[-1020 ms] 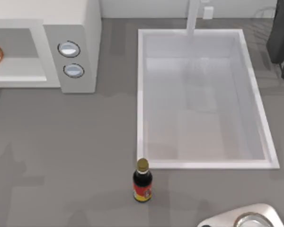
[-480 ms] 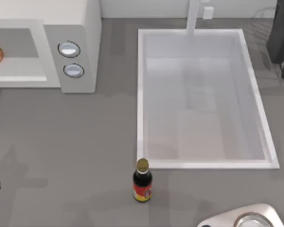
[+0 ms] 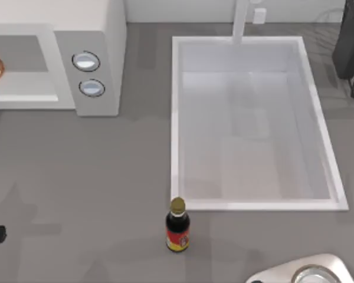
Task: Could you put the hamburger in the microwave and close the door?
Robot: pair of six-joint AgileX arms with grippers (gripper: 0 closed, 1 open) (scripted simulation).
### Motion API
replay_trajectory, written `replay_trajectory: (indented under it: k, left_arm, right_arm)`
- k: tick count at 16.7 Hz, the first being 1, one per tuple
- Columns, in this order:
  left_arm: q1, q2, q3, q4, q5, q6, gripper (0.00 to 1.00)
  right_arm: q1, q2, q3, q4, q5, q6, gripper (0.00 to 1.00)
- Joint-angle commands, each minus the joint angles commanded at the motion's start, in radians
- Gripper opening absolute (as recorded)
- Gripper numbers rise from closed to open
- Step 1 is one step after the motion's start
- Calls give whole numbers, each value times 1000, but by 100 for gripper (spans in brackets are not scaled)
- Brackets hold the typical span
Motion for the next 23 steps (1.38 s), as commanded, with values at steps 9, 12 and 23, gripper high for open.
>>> replay_trajectory:
  k: [9,12,23]
  left_arm:
    - [-241,86,60,-32,-254,-18,0]
    - [-384,111,86,-35,-400,-27,0]
    - [-504,150,107,-30,-523,-30,0]
  right_arm:
    - [0,0,0,0,0,0,100]
    - [0,0,0,0,0,0,100]
    - [0,0,0,0,0,0,100]
